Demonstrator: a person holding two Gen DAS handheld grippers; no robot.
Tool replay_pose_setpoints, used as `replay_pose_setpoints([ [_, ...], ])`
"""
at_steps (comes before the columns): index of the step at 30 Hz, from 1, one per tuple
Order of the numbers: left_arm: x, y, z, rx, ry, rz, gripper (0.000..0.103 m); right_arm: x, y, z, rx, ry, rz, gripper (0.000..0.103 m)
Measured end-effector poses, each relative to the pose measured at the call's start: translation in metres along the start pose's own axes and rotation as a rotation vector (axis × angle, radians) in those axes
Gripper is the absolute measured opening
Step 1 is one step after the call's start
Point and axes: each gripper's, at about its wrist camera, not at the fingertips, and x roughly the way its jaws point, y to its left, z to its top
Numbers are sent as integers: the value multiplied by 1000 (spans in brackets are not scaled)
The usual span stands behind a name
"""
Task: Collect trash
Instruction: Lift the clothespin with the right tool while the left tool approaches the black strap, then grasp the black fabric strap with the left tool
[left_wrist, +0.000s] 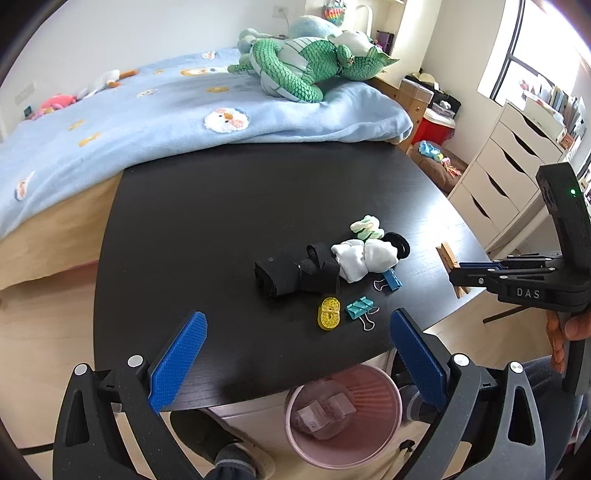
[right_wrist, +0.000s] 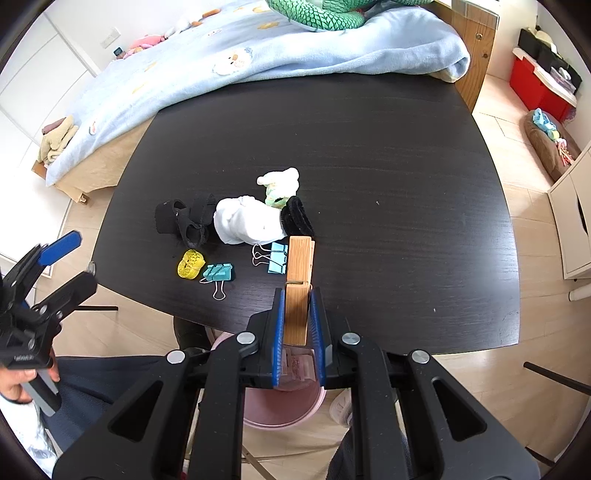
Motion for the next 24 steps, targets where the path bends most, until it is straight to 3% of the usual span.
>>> replay_pose_setpoints([
  [7,34,-1,19,-24,63,-19,95,-4,-6,0,5,-4,4,13],
  [14,75,3,29,-58,161,9,95,-3,-9,0,12,-4,7,13],
  [24,100,8,32,-77,202,42,95,2,-12,0,14,2,13,13],
])
